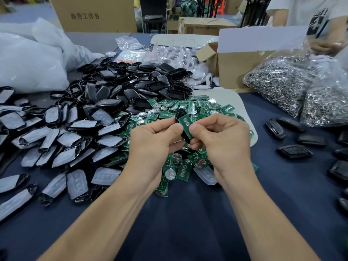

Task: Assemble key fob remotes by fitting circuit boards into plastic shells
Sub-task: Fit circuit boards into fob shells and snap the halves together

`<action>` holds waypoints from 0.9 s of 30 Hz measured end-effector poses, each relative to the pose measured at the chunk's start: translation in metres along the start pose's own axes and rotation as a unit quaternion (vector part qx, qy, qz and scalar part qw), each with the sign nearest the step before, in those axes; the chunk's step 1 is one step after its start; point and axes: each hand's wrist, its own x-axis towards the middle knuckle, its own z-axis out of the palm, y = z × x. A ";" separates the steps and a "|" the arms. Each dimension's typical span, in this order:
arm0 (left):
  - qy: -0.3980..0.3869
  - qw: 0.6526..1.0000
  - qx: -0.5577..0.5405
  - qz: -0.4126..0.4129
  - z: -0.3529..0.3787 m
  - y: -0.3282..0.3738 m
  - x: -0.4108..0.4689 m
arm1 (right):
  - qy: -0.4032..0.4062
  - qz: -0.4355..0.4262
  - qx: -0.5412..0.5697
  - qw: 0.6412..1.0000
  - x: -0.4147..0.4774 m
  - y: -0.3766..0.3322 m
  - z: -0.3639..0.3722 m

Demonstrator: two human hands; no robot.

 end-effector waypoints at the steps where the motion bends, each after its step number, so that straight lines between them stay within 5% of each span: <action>1: 0.001 1.000 0.001 0.004 0.000 -0.001 0.000 | -0.006 0.003 0.000 1.000 0.001 -0.001 -0.001; 27: 0.026 0.975 0.162 0.150 -0.001 -0.005 -0.004 | 0.010 0.038 -0.151 0.988 -0.009 -0.015 -0.002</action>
